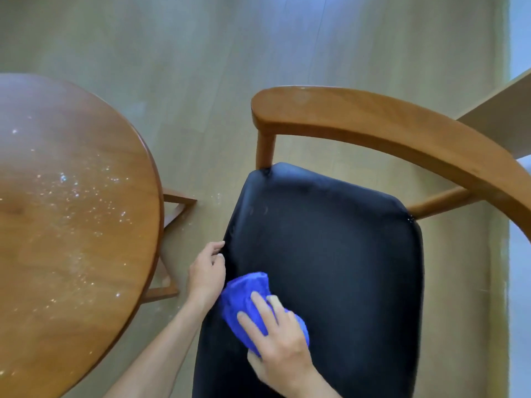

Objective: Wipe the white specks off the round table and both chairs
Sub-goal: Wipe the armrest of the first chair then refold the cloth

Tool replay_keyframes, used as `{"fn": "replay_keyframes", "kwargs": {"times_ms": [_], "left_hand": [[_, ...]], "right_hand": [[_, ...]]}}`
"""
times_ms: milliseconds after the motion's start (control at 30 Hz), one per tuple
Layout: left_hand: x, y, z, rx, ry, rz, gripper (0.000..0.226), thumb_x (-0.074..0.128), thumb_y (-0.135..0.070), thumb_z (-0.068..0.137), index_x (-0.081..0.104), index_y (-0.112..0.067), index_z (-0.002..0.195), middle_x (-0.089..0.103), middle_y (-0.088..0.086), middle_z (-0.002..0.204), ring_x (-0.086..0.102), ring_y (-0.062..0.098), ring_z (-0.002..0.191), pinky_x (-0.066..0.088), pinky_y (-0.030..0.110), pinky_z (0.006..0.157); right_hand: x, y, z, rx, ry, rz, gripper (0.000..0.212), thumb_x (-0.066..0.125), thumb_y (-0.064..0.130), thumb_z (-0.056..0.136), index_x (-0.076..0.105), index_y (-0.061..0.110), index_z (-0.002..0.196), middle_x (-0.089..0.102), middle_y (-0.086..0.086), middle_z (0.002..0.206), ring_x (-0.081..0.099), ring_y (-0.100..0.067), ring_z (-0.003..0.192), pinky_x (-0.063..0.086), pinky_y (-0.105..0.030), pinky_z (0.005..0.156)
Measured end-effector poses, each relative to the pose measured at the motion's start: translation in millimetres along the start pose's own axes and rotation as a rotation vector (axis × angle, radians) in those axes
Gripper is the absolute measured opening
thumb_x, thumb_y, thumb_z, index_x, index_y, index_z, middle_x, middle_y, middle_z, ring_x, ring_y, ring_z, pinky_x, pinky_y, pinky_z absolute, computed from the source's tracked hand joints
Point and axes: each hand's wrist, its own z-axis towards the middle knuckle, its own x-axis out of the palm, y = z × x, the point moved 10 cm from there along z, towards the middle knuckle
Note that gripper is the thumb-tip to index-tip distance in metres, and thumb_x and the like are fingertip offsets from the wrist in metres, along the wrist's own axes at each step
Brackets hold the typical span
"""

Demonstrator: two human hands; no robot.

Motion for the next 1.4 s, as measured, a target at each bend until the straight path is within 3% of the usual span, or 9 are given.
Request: {"fn": "replay_keyframes", "kwargs": {"times_ms": [233,367,500,633,767,933,1067,1200,1400], "left_hand": [[-4,17,11,-0.069,0.057,-0.117,0.043,0.039,-0.001,0.091,0.069,-0.027,0.108,0.069,-0.006,0.109,0.062,0.017,0.107,0.047,0.040,0.100],[-1,23,14,-0.089,0.082,-0.117,0.047,0.036,-0.002,0.092,0.066,-0.036,0.104,0.068,-0.011,0.107,0.061,0.016,0.107,0.048,0.043,0.099],[1,18,9,-0.053,0.106,-0.076,0.043,0.035,-0.007,0.099,0.062,-0.033,0.120,0.060,-0.016,0.115,0.051,0.005,0.108,0.039,0.023,0.097],[-4,4,3,0.046,0.062,-0.036,0.043,0.037,-0.002,0.096,0.064,-0.023,0.121,0.064,-0.010,0.117,0.051,0.002,0.104,0.033,0.012,0.087],[-6,-9,7,0.170,-0.014,0.102,0.039,0.039,0.000,0.094,0.062,-0.015,0.123,0.060,0.002,0.127,0.053,0.017,0.115,0.031,0.014,0.090],[23,-59,-3,0.489,0.006,0.443,0.044,0.037,-0.017,0.093,0.053,-0.011,0.134,0.044,0.007,0.144,0.039,0.025,0.134,0.035,0.039,0.110],[57,-92,-12,0.713,0.030,0.725,0.053,0.032,-0.028,0.089,0.051,-0.013,0.136,0.044,0.013,0.146,0.040,0.034,0.135,0.036,0.045,0.107],[85,-99,-11,0.759,0.046,0.855,0.056,0.031,-0.030,0.090,0.041,-0.016,0.143,0.034,0.012,0.152,0.030,0.035,0.141,0.029,0.051,0.112],[113,-120,-4,0.815,-0.008,0.865,0.057,0.030,-0.033,0.092,0.035,-0.020,0.146,0.026,0.012,0.156,0.023,0.035,0.143,0.024,0.055,0.113]], "right_hand": [[-4,-2,52,-0.394,0.008,-0.109,0.028,0.047,0.003,0.087,0.064,0.023,0.096,0.067,-0.009,0.103,0.051,-0.028,0.068,0.037,-0.035,0.055],[0,-55,156,-0.171,-0.047,-0.248,0.039,0.060,0.008,0.065,0.066,0.024,0.101,0.065,-0.012,0.111,0.054,-0.031,0.073,0.037,-0.035,0.060],[-14,-110,227,0.266,-0.071,-0.274,0.043,0.077,0.015,0.046,0.068,0.019,0.088,0.063,-0.011,0.093,0.051,-0.029,0.062,0.034,-0.029,0.053],[-6,-71,158,0.083,-0.045,-0.150,0.041,0.067,0.013,0.053,0.066,0.016,0.094,0.063,-0.015,0.106,0.047,-0.028,0.062,0.042,-0.032,0.050],[5,-24,30,-0.166,0.145,-0.001,0.038,0.052,0.007,0.062,0.065,0.017,0.096,0.064,-0.013,0.107,0.048,-0.028,0.068,0.045,-0.035,0.055],[-9,-40,-3,-0.430,0.266,-0.083,0.029,0.044,0.001,0.070,0.055,0.019,0.089,0.064,-0.008,0.101,0.041,-0.024,0.064,0.041,-0.034,0.054],[-66,-159,64,0.015,0.026,-0.210,0.054,0.072,0.008,0.059,0.063,0.022,0.110,0.060,-0.015,0.121,0.054,-0.034,0.077,0.046,-0.037,0.062],[-85,-220,57,0.451,-0.005,-0.233,0.072,0.082,0.044,0.063,0.059,0.028,0.129,0.045,-0.016,0.138,0.051,-0.039,0.104,0.047,-0.046,0.073],[-60,-194,34,0.596,-0.052,-0.194,0.058,0.078,0.031,0.069,0.061,0.024,0.125,0.059,-0.013,0.115,0.051,-0.027,0.071,0.051,-0.036,0.056]]}}
